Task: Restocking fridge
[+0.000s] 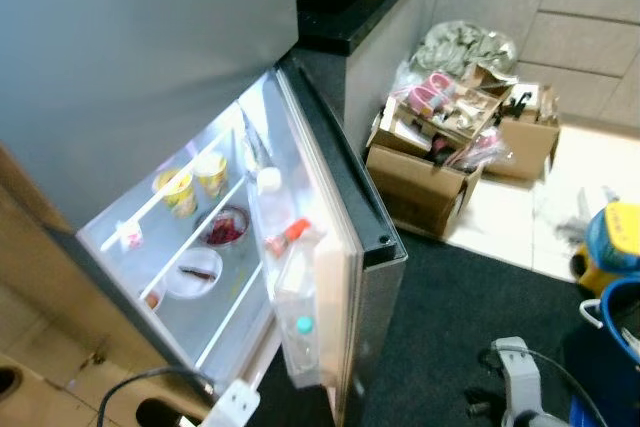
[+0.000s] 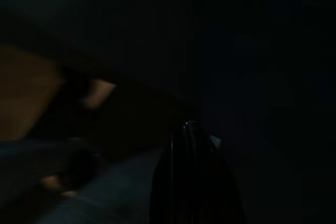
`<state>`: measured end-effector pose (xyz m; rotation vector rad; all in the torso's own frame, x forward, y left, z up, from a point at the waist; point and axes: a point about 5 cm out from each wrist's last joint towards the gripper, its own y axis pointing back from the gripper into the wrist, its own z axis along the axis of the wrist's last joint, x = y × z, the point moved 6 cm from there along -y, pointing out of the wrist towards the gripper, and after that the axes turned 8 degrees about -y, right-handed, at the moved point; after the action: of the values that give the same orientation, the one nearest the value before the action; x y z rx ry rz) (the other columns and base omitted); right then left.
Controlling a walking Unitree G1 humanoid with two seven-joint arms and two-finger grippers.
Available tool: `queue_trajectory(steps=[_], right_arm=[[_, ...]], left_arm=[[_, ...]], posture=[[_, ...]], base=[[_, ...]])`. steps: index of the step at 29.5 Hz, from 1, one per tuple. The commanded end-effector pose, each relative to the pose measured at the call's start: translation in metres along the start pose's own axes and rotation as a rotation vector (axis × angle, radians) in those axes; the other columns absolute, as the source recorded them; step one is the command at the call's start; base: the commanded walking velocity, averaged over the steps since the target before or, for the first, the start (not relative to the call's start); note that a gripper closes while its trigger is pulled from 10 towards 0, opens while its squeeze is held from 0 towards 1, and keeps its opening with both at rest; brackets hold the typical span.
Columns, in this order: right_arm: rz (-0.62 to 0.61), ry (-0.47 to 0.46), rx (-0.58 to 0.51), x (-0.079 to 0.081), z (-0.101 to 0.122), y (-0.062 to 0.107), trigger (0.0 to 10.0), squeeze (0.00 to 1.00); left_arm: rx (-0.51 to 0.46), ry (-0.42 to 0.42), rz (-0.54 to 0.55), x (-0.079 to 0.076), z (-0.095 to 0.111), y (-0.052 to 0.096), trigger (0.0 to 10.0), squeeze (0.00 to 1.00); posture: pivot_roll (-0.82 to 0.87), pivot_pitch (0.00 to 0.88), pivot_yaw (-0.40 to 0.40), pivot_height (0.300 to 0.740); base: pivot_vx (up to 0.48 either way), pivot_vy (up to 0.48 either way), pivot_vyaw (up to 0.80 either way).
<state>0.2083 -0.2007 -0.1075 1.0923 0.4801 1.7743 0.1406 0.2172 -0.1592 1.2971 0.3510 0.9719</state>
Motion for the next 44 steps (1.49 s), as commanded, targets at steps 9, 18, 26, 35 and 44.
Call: queue_trajectory(steps=[9,18,26,35,44], right_arm=[[0.508,0.149,0.032,0.049,0.031,0.022,10.0,0.00],[0.752,0.331,0.147,0.086,0.032,0.033,10.0,0.00],[0.836,0.426,0.185,0.110,0.031,0.029,10.0,0.00],[0.815,0.432,0.041,0.143,0.055,0.005,10.0,0.00],[0.638,0.440,-0.101,0.145,0.082,-0.019,10.0,0.00]], left_arm=[[0.011,-0.002,-0.003,-0.001,-0.002,0.000,10.0,0.00],[0.010,0.000,-0.005,-0.002,-0.002,0.000,10.0,0.00],[0.008,-0.001,-0.008,-0.002,0.000,0.000,10.0,0.00],[0.014,0.005,-0.016,-0.006,-0.003,0.000,10.0,0.00],[0.014,0.006,-0.018,-0.006,-0.003,0.000,10.0,0.00]], posture=[[-0.07,0.000,0.022,0.740],[-0.07,0.000,0.020,0.740],[-0.06,0.000,0.019,0.740],[-0.06,0.000,0.016,0.740],[-0.05,0.000,0.013,0.740]], base=[[0.000,0.000,0.00],[0.000,0.000,0.00],[0.000,0.000,0.00],[0.000,0.000,0.00],[0.000,0.000,0.00]])
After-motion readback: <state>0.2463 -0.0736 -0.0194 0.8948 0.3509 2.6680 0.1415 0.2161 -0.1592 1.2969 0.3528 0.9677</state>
